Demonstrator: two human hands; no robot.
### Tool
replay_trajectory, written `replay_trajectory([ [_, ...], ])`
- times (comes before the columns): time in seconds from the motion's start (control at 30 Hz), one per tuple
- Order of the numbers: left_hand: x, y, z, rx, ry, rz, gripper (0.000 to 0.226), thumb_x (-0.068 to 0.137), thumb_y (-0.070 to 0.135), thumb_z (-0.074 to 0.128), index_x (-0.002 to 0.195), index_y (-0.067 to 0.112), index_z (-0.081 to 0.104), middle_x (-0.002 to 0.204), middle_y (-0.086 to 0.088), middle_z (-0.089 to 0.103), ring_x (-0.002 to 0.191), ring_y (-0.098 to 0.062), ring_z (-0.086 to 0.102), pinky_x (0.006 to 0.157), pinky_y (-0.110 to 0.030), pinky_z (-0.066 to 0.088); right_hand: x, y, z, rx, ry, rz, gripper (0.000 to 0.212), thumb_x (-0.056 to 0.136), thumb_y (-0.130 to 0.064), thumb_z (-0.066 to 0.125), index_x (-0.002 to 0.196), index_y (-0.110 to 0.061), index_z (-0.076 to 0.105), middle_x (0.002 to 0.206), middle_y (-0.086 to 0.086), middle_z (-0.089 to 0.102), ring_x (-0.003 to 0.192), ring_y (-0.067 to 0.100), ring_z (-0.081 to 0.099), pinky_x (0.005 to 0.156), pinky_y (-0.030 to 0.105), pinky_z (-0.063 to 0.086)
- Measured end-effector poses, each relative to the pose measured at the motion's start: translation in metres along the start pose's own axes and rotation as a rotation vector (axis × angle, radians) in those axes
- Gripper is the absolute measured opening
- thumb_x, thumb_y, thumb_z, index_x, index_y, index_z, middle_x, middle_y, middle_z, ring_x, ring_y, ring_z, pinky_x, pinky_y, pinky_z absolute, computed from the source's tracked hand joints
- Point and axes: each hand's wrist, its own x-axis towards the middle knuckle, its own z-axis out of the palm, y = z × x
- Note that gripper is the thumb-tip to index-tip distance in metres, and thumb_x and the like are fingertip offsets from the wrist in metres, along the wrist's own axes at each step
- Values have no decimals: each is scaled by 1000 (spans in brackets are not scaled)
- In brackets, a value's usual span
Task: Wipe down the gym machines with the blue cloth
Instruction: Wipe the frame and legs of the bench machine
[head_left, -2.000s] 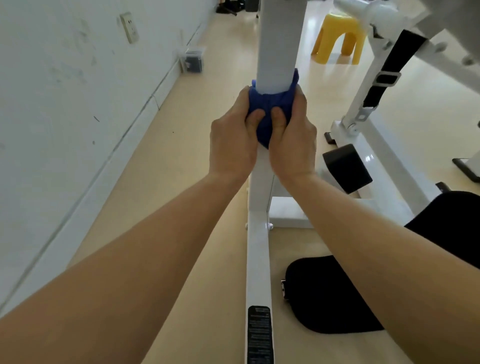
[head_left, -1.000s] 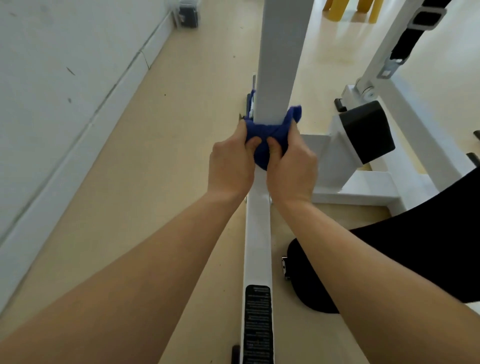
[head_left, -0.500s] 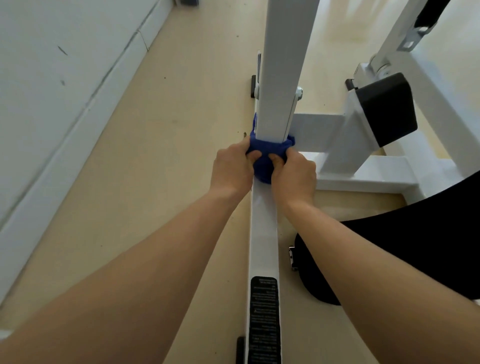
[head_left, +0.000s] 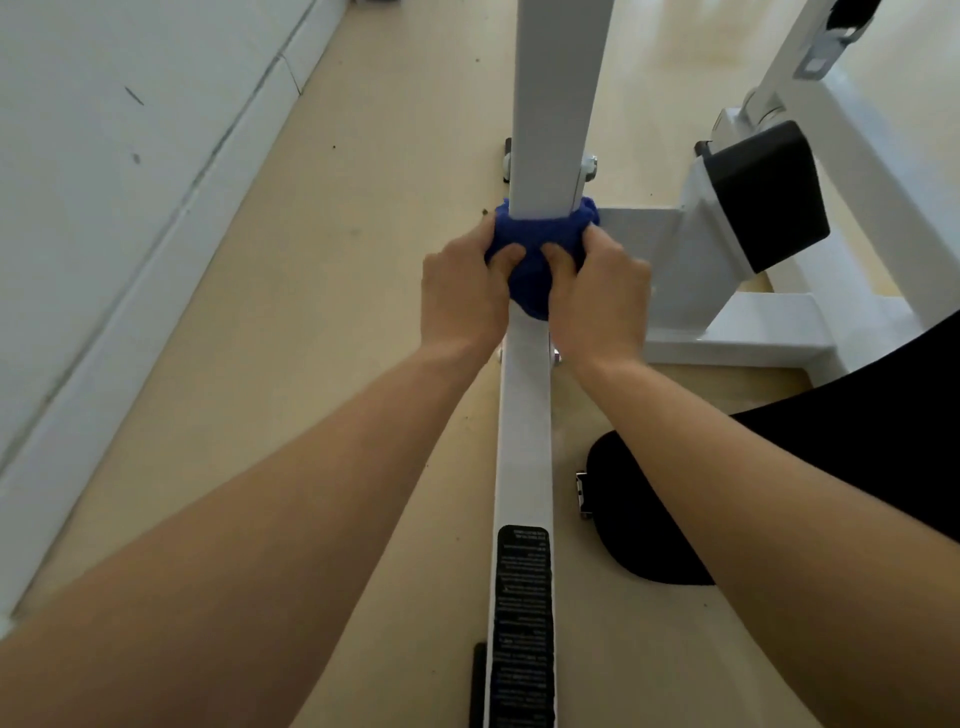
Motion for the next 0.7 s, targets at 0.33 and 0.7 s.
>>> replay_trajectory([
  [0.33,-14,-48,29,-47,-234,-198,28,96,9,54,117,18,70,97,4,70,85,-10,62,61,-1,39,-9,52,33,-97,-221,237,19,96,-26,58,97,-10,67,93,5,66,81,22,58,68,28,40],
  [0.7,-45,-29,15,25,-326,-385,24,97,19,53,112,16,71,100,-5,70,84,-19,60,69,-24,38,-30,41,7,-144,-388,288,24,100,-26,54,105,-6,68,95,8,64,81,22,50,60,24,32],
])
